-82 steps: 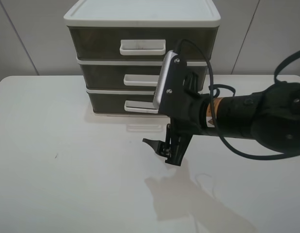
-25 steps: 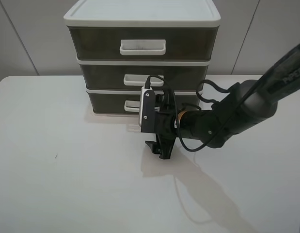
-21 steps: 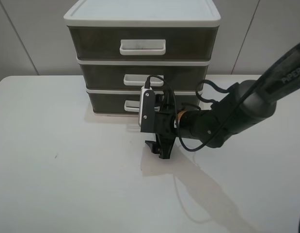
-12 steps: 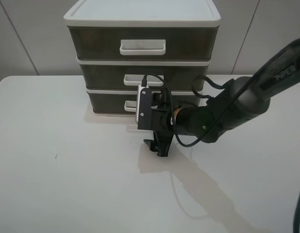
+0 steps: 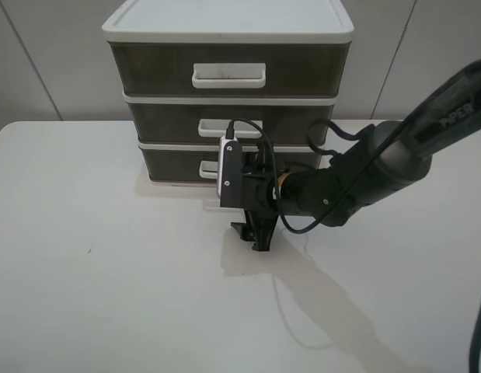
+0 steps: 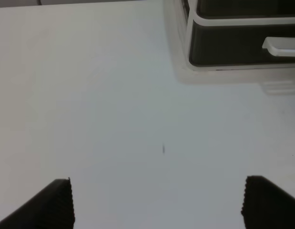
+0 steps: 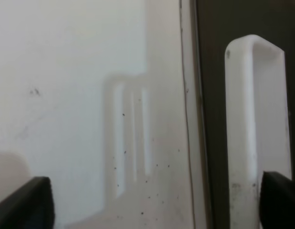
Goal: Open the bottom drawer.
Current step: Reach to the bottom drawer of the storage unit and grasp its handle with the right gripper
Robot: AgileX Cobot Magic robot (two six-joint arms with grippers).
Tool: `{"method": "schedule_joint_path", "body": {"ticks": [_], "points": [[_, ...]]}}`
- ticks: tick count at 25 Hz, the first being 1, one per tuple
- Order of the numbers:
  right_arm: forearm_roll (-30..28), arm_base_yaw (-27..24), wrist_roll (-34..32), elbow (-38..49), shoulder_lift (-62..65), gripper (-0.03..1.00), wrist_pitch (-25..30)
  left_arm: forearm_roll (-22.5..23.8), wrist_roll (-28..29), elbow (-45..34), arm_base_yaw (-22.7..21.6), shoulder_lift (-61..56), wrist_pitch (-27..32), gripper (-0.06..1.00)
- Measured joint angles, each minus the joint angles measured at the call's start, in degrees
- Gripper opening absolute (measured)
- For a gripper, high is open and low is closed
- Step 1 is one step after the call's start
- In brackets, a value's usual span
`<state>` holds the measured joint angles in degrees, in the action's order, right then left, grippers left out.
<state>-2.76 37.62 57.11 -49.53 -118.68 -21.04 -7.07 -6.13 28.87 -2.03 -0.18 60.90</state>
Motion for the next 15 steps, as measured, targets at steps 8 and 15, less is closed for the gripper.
{"method": "schedule_joint_path", "body": {"ticks": [8,15], "points": [[0.9,-0.1,-0.3,-0.5,0.0,0.2,-2.3,0.0,0.0,0.0,0.0,0.0,0.0,0.72],[1.5,-0.1,-0.6,-0.5,0.0,0.07,-3.1,0.0,0.0,0.0,0.0,0.0,0.0,0.72]]}}
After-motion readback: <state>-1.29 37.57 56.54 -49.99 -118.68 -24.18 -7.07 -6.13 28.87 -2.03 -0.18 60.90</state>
